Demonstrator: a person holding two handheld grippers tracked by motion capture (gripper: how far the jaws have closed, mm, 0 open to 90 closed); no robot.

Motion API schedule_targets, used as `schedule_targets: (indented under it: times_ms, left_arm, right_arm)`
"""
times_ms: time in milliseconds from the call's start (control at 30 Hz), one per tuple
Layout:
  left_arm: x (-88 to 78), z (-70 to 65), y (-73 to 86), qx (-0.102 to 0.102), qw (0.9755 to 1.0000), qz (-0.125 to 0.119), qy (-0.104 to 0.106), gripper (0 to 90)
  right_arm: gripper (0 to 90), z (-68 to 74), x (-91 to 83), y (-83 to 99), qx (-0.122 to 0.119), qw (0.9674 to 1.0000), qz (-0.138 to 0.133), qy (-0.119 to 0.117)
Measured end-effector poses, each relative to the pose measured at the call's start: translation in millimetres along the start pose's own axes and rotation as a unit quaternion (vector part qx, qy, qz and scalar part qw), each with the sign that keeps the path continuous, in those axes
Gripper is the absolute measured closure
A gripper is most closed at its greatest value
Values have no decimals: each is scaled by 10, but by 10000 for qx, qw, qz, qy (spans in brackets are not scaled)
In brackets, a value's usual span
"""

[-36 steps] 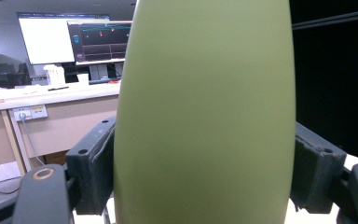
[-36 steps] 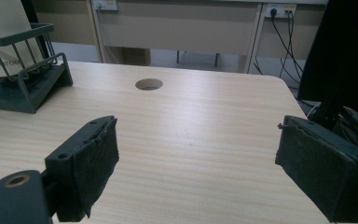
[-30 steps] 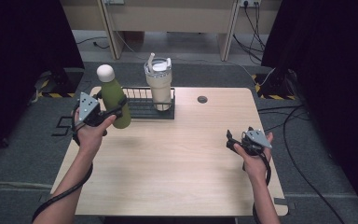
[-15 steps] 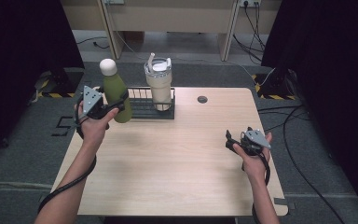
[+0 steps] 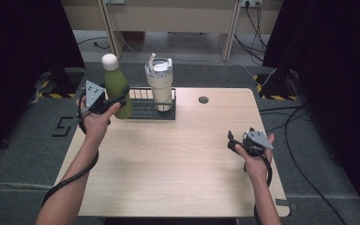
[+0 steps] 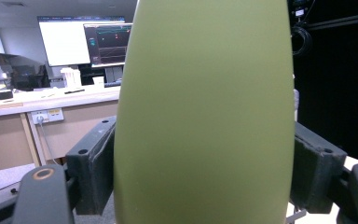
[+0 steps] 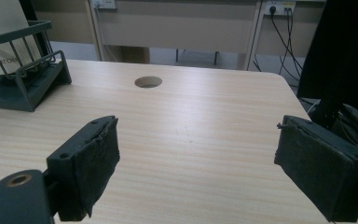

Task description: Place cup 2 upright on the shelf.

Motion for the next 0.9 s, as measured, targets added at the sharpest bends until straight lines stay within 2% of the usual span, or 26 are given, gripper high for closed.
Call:
schedule_targets:
  times_ms: [633, 900]
  left_arm:
    - [246, 46, -38, -32, 9999, -33, -141, 216]
    - [318, 94, -46, -112, 9996, -53, -237, 216]
  right_arm:
    - [132, -5, 3, 19, 45, 10000, 22, 11]
    - [132, -11, 9, 31, 28, 10000, 26, 23]
Point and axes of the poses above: each handheld gripper's, and its own axes: x roughly forward along the jaws, y roughly out of its underside, z roughly to its left, the point moved 7 cm from there along x, roughly forward along the jaws, and after that the axes turned 11 degrees about -x, right-handed, at the moved point
